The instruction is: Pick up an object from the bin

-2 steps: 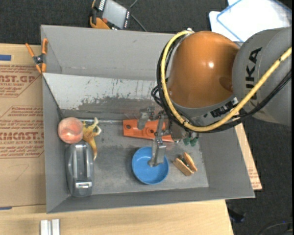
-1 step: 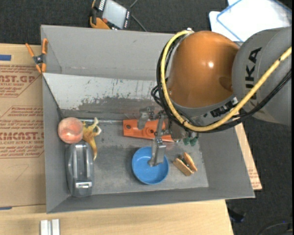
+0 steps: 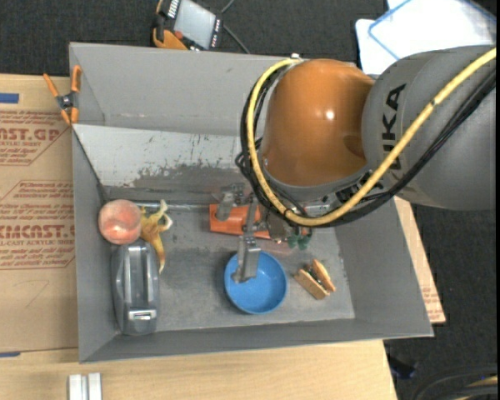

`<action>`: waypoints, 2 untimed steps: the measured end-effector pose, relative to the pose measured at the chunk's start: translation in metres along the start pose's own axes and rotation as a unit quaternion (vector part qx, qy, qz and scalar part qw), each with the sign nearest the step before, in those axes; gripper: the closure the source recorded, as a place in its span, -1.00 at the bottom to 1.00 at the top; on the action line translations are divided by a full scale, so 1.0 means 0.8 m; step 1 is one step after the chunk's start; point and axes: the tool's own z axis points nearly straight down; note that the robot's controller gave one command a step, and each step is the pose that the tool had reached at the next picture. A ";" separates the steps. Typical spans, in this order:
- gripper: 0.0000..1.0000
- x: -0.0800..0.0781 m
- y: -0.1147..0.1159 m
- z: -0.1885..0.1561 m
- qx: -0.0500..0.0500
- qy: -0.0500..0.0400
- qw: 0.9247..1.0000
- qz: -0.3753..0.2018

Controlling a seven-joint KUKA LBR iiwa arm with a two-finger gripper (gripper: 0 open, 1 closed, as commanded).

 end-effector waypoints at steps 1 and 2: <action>-1.00 0.012 -0.007 0.054 0.001 0.000 0.999 -0.042; -1.00 0.035 0.012 0.086 0.000 -0.003 0.996 -0.084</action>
Offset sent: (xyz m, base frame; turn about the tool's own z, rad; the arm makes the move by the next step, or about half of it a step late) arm -0.0272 0.0070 -0.0671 -0.1670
